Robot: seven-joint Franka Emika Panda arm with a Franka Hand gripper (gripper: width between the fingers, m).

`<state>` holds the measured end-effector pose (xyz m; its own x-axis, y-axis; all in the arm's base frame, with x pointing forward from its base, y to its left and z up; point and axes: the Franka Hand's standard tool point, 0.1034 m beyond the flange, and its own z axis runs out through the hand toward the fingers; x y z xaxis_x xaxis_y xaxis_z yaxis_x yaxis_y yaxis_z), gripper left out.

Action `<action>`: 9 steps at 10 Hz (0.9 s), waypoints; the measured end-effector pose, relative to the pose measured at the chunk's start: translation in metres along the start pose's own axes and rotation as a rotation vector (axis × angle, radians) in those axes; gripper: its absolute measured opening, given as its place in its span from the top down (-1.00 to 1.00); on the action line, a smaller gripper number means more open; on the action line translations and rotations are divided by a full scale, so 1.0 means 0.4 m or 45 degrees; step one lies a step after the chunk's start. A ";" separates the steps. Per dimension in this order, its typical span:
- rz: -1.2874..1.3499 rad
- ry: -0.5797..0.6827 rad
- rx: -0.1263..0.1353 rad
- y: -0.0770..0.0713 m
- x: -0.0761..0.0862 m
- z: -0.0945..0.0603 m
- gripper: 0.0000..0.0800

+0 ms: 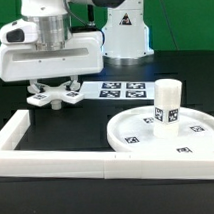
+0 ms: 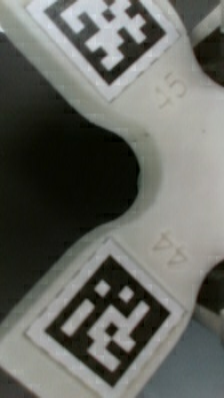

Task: Assemble round table

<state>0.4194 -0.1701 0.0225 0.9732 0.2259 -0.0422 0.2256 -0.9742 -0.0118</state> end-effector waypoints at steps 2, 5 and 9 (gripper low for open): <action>-0.005 0.002 -0.001 -0.003 0.004 -0.002 -0.12; 0.101 0.011 0.028 -0.112 0.076 -0.063 -0.12; 0.237 -0.019 0.081 -0.271 0.263 -0.198 -0.12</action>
Offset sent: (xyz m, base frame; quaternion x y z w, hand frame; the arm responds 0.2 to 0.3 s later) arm 0.0080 0.0445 0.0300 0.0041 -0.0060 0.0400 0.9992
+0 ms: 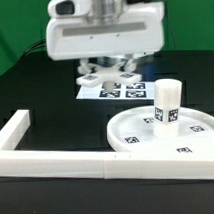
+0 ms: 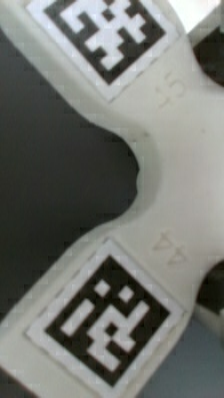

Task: Assemble round table

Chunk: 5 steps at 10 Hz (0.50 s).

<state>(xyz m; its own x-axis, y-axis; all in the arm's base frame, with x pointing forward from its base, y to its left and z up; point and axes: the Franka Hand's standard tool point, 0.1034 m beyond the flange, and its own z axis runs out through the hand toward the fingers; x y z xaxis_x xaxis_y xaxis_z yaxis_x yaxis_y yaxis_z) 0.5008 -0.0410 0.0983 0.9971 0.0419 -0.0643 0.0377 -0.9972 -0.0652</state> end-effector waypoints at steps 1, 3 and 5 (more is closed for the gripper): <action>0.014 -0.001 0.007 -0.022 0.040 -0.034 -0.12; 0.030 -0.006 -0.014 -0.053 0.088 -0.072 -0.12; 0.028 -0.011 -0.011 -0.045 0.076 -0.059 -0.12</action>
Offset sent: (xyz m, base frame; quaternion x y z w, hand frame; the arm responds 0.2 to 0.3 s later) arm 0.0000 0.0000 0.0000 0.0000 0.0000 0.0000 1.0000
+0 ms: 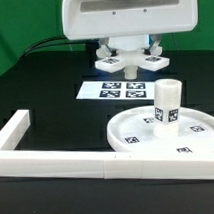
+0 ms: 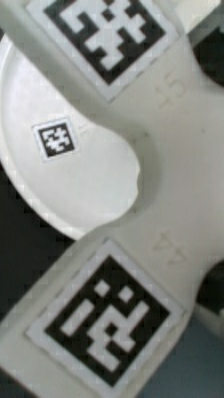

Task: Assemble round table

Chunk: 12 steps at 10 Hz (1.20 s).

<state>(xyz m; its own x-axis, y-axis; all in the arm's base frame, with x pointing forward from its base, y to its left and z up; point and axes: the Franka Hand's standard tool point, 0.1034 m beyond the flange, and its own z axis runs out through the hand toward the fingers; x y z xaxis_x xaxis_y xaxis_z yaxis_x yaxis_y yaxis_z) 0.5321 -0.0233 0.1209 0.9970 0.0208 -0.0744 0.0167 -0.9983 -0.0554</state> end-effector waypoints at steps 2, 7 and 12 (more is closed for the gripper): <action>-0.003 0.000 0.000 -0.007 0.002 -0.001 -0.12; -0.062 -0.019 -0.008 -0.144 0.088 -0.046 -0.12; -0.079 -0.022 -0.013 -0.155 0.077 -0.034 -0.12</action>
Offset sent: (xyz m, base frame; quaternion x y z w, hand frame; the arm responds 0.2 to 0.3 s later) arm 0.0358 0.0512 0.0270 -0.0118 -0.0242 0.0055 0.9996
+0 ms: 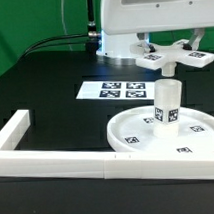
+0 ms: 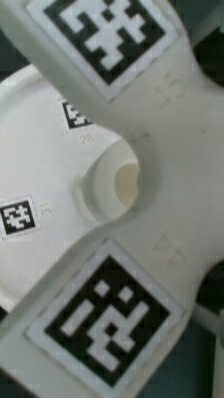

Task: Assemble round table

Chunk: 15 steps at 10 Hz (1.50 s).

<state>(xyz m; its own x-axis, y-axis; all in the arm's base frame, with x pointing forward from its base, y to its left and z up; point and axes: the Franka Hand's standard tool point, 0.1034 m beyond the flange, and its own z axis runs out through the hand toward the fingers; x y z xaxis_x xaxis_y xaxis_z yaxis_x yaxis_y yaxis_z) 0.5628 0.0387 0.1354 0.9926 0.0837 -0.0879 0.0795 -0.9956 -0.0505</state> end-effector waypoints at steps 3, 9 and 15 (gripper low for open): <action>-0.005 0.002 -0.003 0.007 0.002 0.021 -0.12; -0.007 -0.010 -0.006 0.005 0.001 0.055 -0.12; -0.007 0.029 -0.013 0.009 0.014 0.074 -0.12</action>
Offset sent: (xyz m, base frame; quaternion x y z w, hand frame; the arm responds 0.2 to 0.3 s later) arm 0.0002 -0.0025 -0.0081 -0.0028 0.0095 -0.0048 0.9999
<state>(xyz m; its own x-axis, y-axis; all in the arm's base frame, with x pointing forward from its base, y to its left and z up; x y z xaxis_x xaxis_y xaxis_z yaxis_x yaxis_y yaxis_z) 0.5658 0.0369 0.1054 0.9940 0.0885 -0.0648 0.0860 -0.9955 -0.0406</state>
